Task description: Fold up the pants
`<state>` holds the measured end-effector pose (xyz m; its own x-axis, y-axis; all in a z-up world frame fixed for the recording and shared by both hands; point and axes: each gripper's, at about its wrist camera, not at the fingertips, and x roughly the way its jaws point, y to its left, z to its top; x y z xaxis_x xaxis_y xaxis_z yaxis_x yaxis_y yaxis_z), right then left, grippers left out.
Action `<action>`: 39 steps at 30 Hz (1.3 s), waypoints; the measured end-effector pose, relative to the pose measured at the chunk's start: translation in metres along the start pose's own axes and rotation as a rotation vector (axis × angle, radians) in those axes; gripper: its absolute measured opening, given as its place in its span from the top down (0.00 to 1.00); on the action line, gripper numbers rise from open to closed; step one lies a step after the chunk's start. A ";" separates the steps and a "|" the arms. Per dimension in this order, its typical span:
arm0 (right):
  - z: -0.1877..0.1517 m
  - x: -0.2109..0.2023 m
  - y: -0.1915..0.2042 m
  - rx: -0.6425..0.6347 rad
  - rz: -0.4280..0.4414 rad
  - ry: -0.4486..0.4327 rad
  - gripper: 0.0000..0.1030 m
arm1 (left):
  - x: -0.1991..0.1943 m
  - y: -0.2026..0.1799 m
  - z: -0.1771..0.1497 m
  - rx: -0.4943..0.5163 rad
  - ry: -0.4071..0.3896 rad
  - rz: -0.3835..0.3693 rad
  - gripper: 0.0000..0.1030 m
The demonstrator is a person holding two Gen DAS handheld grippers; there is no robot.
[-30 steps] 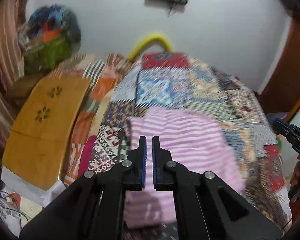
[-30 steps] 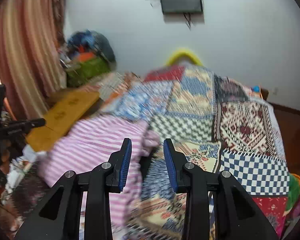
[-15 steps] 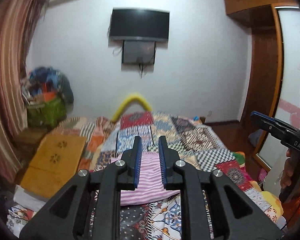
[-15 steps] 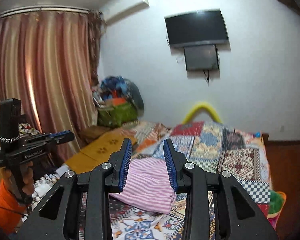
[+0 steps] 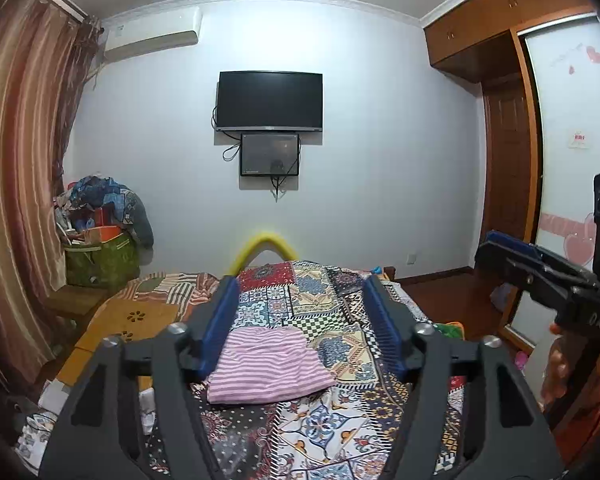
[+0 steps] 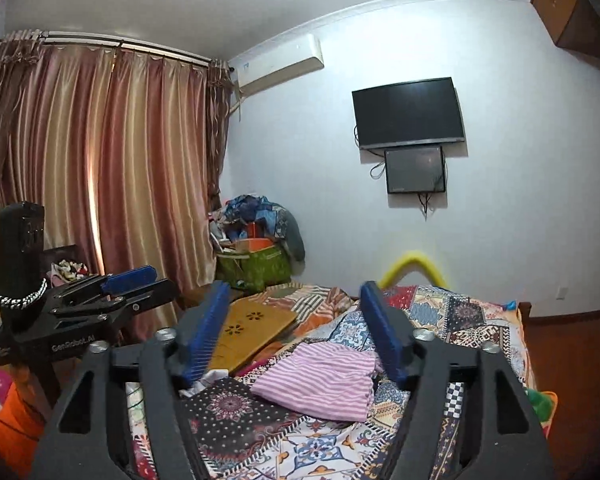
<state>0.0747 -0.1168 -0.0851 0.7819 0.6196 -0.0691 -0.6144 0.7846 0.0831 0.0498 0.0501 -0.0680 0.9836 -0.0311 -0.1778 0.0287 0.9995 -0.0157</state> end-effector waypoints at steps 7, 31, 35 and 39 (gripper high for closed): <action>-0.003 -0.005 -0.001 0.006 -0.038 -0.019 0.05 | -0.024 -0.006 -0.002 -0.023 -0.049 0.014 0.07; 0.000 -0.015 0.005 0.019 -0.068 -0.012 0.00 | -0.033 -0.005 -0.016 -0.059 -0.046 0.030 0.00; 0.001 -0.017 0.005 0.020 -0.068 -0.009 0.00 | -0.031 -0.006 -0.015 -0.061 -0.043 0.031 0.00; 0.000 -0.018 0.005 0.021 -0.067 -0.007 0.00 | -0.030 -0.007 -0.017 -0.058 -0.037 0.032 0.00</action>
<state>0.0573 -0.1245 -0.0832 0.8221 0.5653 -0.0678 -0.5582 0.8238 0.0992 0.0170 0.0436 -0.0789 0.9898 0.0021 -0.1422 -0.0119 0.9976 -0.0681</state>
